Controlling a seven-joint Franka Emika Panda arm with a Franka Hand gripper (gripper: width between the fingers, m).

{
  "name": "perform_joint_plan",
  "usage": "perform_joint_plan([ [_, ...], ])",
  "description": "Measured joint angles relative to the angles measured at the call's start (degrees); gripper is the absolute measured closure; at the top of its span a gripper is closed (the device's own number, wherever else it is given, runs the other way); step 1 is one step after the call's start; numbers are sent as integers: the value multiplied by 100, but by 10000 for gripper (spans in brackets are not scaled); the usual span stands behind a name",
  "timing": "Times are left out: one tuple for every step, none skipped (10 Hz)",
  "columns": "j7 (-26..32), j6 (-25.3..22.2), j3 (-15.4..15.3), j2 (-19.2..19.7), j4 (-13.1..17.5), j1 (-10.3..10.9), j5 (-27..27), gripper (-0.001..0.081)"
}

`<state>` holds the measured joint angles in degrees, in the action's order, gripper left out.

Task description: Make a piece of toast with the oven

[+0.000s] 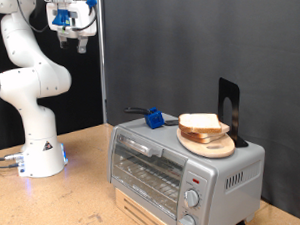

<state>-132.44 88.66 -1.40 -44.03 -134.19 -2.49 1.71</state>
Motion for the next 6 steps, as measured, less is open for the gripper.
perform_joint_plan([
  [484, -8, 47, -8, 8, 52, 63, 124],
  [1155, -7, 166, -39, 41, 168, 73, 124],
  [1831, 91, 301, -99, 67, 281, 71, 124],
  [2501, 294, 448, -156, 69, 391, 73, 124],
  [2973, 424, 589, -183, 47, 569, 74, 124],
  [2809, 373, 573, -178, 47, 536, 72, 124],
])
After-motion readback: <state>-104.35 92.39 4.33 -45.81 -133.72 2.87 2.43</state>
